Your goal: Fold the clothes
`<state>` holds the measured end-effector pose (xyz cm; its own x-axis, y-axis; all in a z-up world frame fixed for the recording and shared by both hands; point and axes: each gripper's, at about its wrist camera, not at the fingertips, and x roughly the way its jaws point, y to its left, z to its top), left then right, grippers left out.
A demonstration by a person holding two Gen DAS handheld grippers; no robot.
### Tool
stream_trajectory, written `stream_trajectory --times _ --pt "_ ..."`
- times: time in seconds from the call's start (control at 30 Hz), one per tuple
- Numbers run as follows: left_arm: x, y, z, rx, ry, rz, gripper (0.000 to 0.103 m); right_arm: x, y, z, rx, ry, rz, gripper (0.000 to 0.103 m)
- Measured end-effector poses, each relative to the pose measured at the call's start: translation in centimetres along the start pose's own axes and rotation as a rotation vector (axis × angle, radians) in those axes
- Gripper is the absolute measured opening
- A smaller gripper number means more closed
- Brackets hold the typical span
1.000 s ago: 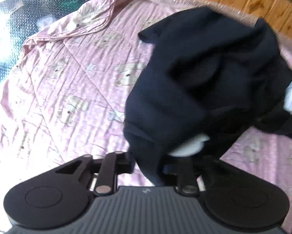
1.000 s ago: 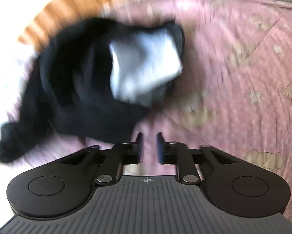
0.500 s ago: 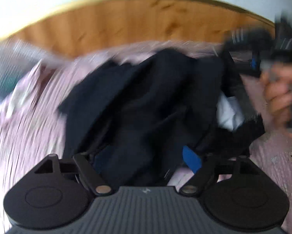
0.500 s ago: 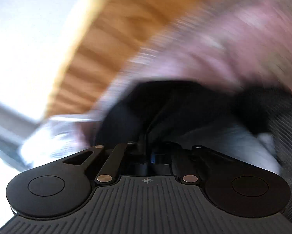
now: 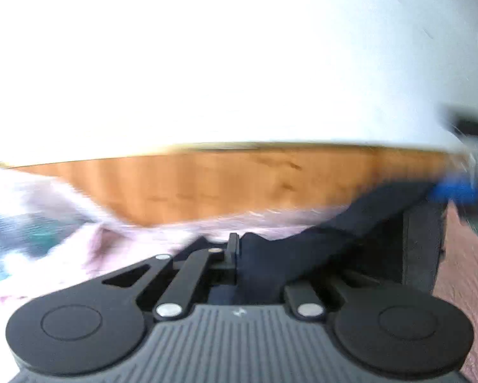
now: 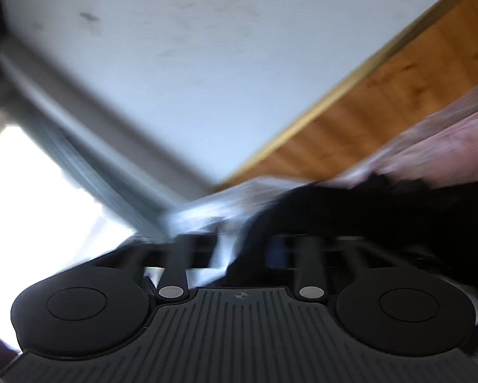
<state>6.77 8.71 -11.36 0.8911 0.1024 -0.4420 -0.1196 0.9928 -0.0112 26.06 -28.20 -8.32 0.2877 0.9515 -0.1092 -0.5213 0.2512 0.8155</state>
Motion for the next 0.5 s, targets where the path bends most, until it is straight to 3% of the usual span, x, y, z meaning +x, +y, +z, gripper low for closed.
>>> stream_trajectory --times 0.03,0.13,0.2,0.27,0.3,0.4,0.47,0.5 --pt "-2.0 3.2 -0.6 -0.041 0.015 0.065 0.002 -0.5 0.1 -0.6 -0.007 0.01 0.029 0.07" --pt "-5.9 13.6 -5.8 -0.191 0.14 0.338 0.002 -1.2 -1.6 -2.1 0.038 0.049 0.095 0.071" --pt "-6.7 19.2 -10.4 -0.316 0.241 0.438 0.002 -2.0 -4.2 -3.3 0.12 0.027 0.104 0.076" --pt "-6.9 22.5 -14.8 -0.436 0.329 0.473 0.005 -1.5 -7.5 -3.8 0.188 0.006 -0.082 0.085" --pt "-6.7 23.7 -16.7 -0.488 0.365 0.48 0.008 -0.7 -9.2 -3.9 0.198 0.018 -0.209 0.086" --pt "-6.4 23.8 -20.7 -0.569 0.443 0.432 0.035 2.8 -13.7 -3.6 0.161 0.087 -0.581 0.085" --pt "-6.7 21.3 -21.8 -0.573 0.464 0.406 0.059 6.3 -16.1 -3.1 0.114 0.156 -0.709 0.084" --pt "-6.4 20.1 -22.2 -0.577 0.473 0.388 0.061 9.0 -16.7 -2.6 0.095 0.181 -0.698 0.084"
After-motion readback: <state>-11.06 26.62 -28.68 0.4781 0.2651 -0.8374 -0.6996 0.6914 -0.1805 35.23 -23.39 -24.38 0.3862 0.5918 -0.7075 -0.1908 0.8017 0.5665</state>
